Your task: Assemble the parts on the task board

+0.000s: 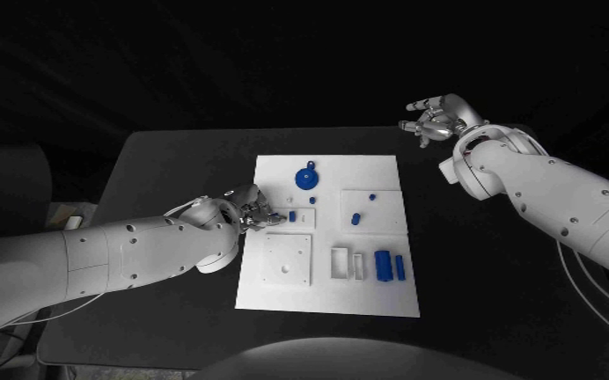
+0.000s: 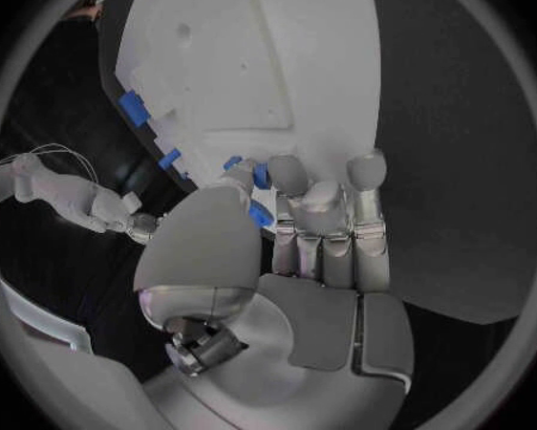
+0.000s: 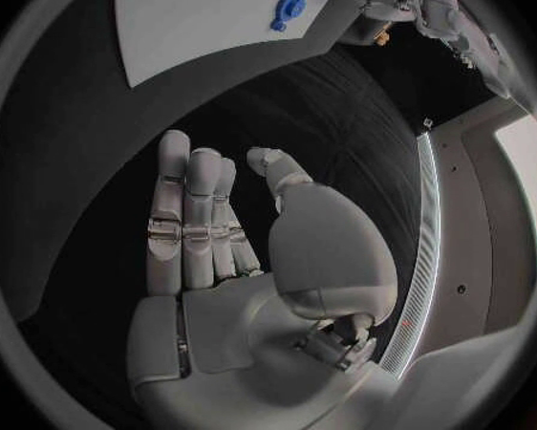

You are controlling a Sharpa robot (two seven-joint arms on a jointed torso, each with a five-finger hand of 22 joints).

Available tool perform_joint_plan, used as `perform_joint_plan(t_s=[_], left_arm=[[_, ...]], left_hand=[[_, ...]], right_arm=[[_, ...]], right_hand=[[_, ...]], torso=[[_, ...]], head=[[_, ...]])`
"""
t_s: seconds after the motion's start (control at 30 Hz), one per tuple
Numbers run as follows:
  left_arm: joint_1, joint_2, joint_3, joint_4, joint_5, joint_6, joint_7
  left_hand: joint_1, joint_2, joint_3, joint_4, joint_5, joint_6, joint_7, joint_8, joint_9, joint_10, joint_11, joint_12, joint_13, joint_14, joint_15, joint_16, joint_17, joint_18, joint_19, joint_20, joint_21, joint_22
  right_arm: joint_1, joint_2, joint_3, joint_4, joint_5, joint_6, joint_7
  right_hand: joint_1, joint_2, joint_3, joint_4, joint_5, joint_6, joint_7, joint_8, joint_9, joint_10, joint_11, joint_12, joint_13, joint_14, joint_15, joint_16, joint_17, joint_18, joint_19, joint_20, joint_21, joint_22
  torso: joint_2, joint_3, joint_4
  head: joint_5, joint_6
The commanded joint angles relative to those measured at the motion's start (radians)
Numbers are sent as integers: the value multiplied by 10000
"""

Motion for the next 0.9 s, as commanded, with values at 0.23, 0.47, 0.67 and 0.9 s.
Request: perform_joint_plan(t_s=[0.23,0.47,0.67,0.9], left_arm=[[-89,0,-65,1,234,453,-42],[-88,-66,-63,78,510,480,254],[-77,-211,-58,180,910,596,717],[162,-321,-11,228,1271,869,1010]], left_hand=[[-100,972,-176,-1138,146,-138,96,-72,-98,471,-37,-65,-22,-2,4,-80,-32,-84,11,-11,-90,325],[340,1677,242,-2146,872,-377,190,-236,-242,460,20,-131,-27,-42,32,-147,-93,-70,-51,6,-226,297],[62,2094,869,-3102,1030,-621,293,-199,-241,424,81,-281,29,-161,72,-288,-262,-22,-173,46,-569,227],[71,2218,926,-3219,904,-729,324,-166,-234,420,96,-401,57,-202,74,-390,-388,-18,-202,43,-764,185]], right_arm=[[-11,2,3,-7,2,80,18],[-14,-1,3,-18,3,92,19],[-26,-15,2,-32,8,109,17],[-49,-32,1,-47,15,131,17]], right_hand=[[-63,-50,58,-29,18,-47,9,-14,4,30,-17,36,-9,41,0,-67,2,5,25,-11,-54,0],[-63,-50,58,-29,18,-47,9,-14,4,30,-17,36,-9,41,0,-67,2,5,25,-11,-54,0],[-63,-50,58,-29,18,-47,9,-14,4,30,-17,36,-9,41,0,-67,2,5,25,-11,-54,0],[-68,-33,75,-50,13,-18,7,-13,5,35,-21,42,-5,43,-2,-64,1,5,28,-13,-52,6]], torso=[[-1,-7,3],[3,-14,2],[1,-22,3],[2,-23,-6]], head=[[-5,3],[-23,17],[-53,45],[-44,107]])
